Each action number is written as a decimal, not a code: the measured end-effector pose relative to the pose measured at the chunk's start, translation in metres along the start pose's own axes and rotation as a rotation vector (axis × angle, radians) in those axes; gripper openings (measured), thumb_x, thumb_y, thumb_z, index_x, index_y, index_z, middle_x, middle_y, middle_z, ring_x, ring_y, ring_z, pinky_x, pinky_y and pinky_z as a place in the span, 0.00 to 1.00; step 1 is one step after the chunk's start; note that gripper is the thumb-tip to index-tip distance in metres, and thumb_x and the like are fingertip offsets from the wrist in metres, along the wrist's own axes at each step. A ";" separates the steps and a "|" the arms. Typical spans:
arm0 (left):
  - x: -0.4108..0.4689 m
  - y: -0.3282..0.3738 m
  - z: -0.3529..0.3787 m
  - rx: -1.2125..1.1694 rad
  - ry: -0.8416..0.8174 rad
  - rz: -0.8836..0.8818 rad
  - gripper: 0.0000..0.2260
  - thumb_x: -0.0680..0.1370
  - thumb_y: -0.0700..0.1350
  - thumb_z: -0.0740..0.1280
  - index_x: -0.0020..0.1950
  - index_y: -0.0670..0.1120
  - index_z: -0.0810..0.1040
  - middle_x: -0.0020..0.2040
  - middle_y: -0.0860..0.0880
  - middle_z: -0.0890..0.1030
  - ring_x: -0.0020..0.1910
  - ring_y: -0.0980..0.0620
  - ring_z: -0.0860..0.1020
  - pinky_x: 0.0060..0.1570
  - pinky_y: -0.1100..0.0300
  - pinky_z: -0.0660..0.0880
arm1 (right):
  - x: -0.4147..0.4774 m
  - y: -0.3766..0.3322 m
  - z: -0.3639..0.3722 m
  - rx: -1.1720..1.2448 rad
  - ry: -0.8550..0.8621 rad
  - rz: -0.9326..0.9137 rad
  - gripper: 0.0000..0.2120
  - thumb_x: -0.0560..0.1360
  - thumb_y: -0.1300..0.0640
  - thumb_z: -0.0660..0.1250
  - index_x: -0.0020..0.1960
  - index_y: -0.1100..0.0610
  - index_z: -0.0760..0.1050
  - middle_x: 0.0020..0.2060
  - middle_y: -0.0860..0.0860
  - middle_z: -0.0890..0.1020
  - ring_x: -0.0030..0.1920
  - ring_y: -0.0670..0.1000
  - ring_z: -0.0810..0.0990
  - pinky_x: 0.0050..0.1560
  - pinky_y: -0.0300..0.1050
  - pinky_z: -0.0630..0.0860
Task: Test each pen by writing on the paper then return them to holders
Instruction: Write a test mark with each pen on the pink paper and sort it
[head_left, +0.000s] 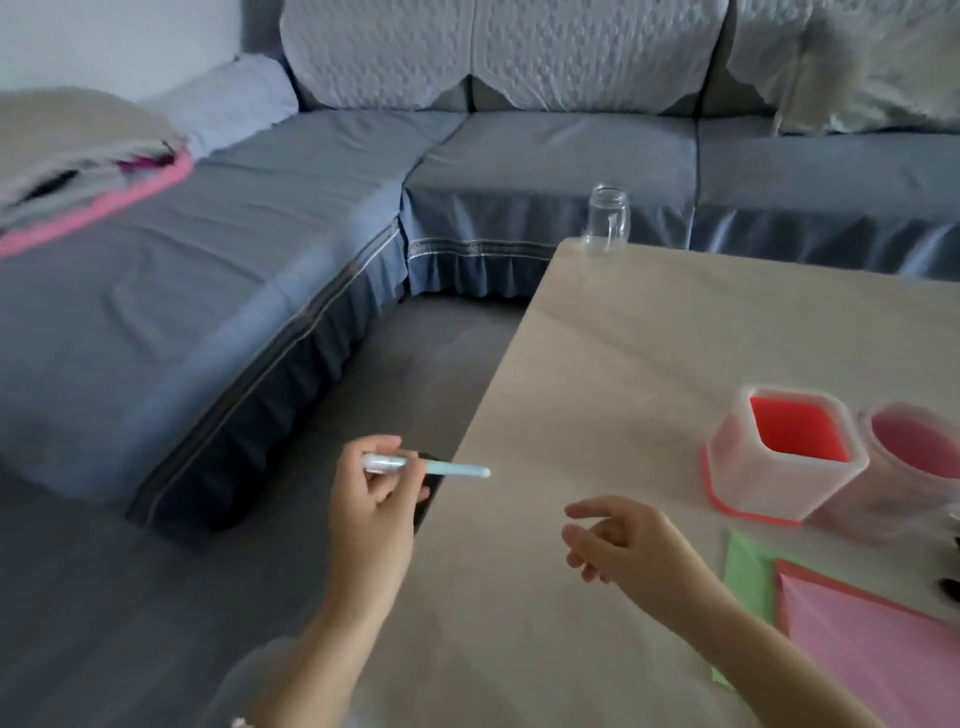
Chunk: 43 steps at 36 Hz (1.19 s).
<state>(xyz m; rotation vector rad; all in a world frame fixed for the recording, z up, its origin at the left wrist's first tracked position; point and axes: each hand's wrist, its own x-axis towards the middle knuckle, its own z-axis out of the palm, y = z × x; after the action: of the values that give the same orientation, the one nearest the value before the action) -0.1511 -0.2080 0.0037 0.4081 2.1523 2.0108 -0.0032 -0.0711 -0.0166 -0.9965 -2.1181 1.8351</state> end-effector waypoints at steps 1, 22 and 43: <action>0.011 -0.004 -0.011 0.119 0.011 0.076 0.09 0.75 0.34 0.66 0.46 0.48 0.73 0.43 0.49 0.78 0.42 0.54 0.80 0.44 0.59 0.78 | 0.003 0.003 0.002 -0.038 -0.011 0.004 0.05 0.73 0.60 0.68 0.45 0.51 0.75 0.24 0.46 0.80 0.25 0.41 0.75 0.30 0.33 0.70; -0.037 -0.025 0.088 0.572 -0.567 0.495 0.10 0.76 0.42 0.65 0.56 0.43 0.78 0.52 0.48 0.80 0.53 0.55 0.75 0.53 0.70 0.64 | -0.044 0.053 -0.093 -0.331 0.196 0.105 0.10 0.72 0.62 0.67 0.39 0.47 0.76 0.26 0.46 0.81 0.31 0.49 0.77 0.39 0.47 0.75; -0.147 -0.006 0.184 0.593 -1.104 0.446 0.05 0.78 0.45 0.64 0.51 0.54 0.78 0.42 0.59 0.79 0.44 0.60 0.77 0.47 0.68 0.71 | -0.137 0.121 -0.257 -1.096 0.482 0.232 0.15 0.76 0.55 0.62 0.63 0.52 0.72 0.60 0.47 0.73 0.64 0.51 0.68 0.61 0.44 0.64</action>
<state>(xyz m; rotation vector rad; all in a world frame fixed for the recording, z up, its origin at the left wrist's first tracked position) 0.0445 -0.0794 -0.0257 1.6950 1.8480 0.7568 0.2821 0.0625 -0.0296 -1.6847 -2.6644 0.2291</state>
